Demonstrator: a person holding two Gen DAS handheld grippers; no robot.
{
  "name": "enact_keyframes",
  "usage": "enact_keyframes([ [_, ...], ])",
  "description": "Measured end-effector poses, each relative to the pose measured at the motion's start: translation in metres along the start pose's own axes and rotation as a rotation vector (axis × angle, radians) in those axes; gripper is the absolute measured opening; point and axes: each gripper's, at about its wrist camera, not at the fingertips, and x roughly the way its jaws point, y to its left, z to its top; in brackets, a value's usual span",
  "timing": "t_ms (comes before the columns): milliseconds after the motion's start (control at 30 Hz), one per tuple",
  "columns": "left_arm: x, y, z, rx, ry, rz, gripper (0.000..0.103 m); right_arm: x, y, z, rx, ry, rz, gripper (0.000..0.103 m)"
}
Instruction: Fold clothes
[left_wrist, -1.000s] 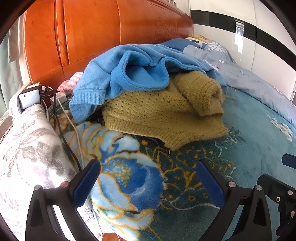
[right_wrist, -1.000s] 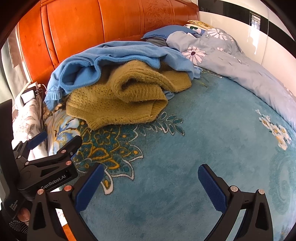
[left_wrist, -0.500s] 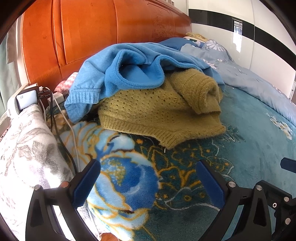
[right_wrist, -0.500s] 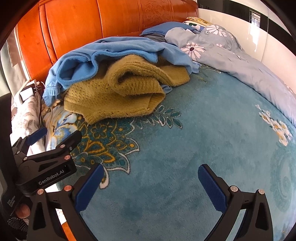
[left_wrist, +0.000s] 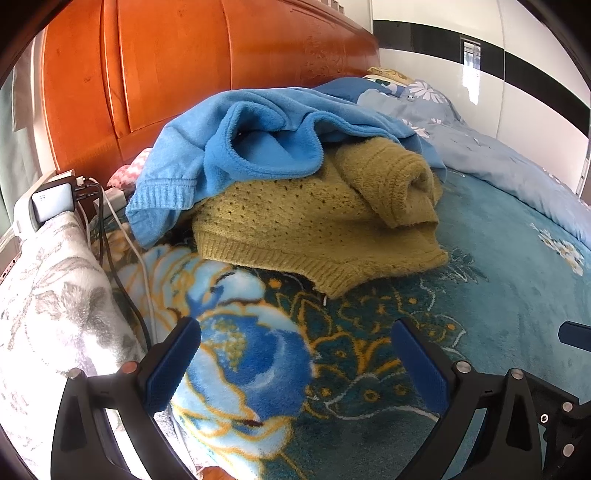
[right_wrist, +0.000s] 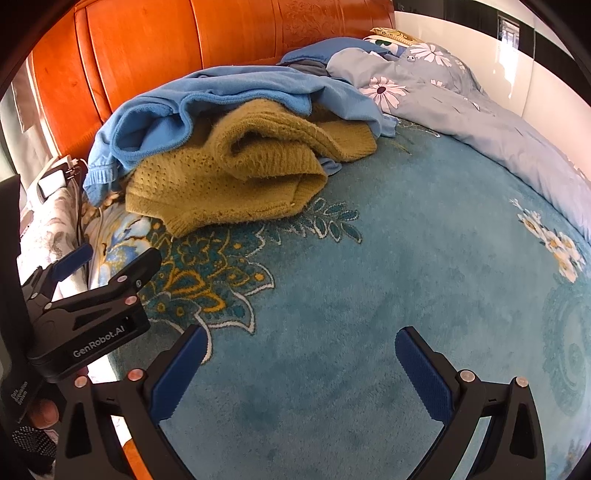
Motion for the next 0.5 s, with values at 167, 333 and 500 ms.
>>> enact_keyframes([
  [167, -0.0009, -0.0006, 0.0008, -0.002, -0.003, -0.002, 0.103, -0.0016, -0.001, -0.0005, 0.001, -0.004, 0.0, 0.103],
  [333, -0.0014, -0.0027, 0.0042, 0.004, -0.01, -0.006, 0.103, -0.0024, -0.0017, -0.0002, 0.001, -0.005, -0.001, 0.103],
  [500, -0.0019, -0.0021, 0.0052, 0.001, -0.011, -0.025, 0.103, -0.003, -0.0017, -0.0003, -0.004, -0.008, -0.003, 0.103],
])
